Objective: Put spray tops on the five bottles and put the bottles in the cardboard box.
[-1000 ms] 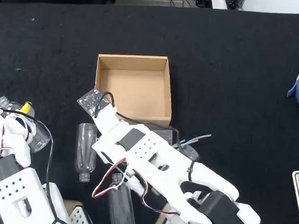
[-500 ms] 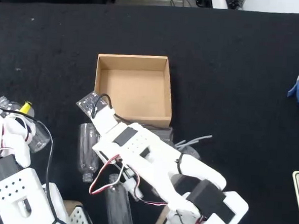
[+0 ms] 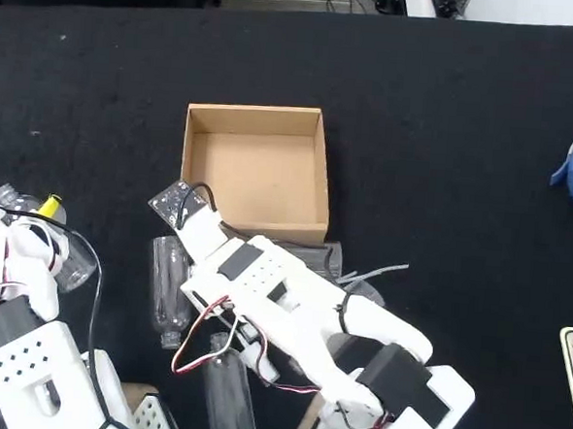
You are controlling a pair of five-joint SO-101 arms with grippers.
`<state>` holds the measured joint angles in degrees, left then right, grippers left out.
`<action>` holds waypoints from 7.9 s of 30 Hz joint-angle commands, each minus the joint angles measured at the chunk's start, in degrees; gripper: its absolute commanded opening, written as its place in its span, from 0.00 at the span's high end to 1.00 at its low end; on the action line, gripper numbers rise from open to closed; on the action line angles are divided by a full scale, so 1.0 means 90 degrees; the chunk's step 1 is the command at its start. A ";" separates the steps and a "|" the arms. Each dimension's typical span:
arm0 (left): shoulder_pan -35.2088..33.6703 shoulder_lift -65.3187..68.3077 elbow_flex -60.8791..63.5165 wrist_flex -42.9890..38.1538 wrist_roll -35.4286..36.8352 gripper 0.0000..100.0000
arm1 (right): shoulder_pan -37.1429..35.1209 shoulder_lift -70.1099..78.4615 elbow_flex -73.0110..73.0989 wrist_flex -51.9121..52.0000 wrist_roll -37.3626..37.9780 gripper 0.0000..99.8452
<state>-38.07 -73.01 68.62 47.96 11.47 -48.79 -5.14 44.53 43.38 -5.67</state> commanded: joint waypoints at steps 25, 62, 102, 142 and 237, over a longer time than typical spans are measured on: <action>-0.0083 -0.0117 -0.0122 -0.0127 0.0020 0.97 | 0.2198 -0.4733 -0.0259 0.1758 0.0029 0.94; 0.4811 -0.0117 -0.1060 -0.1661 -0.1280 0.97 | 0.4259 -0.6139 -0.2906 0.0254 -0.1475 0.94; 0.6344 -0.0117 0.3238 -0.9475 -0.1280 0.97 | 0.1915 -0.5280 -0.1998 -0.3643 -0.1709 0.94; 0.6295 -0.0117 0.3238 -0.9475 -0.1319 0.97 | 0.1172 -0.6452 0.0063 -0.2344 -0.0147 0.81; 0.4459 1.0442 -0.2545 -1.3089 -0.1270 0.97 | 0.5509 -1.1482 0.5475 -0.1573 -0.0098 0.93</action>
<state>2.90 20.44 49.98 -68.26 0.04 -0.18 -102.99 94.20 31.16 -7.34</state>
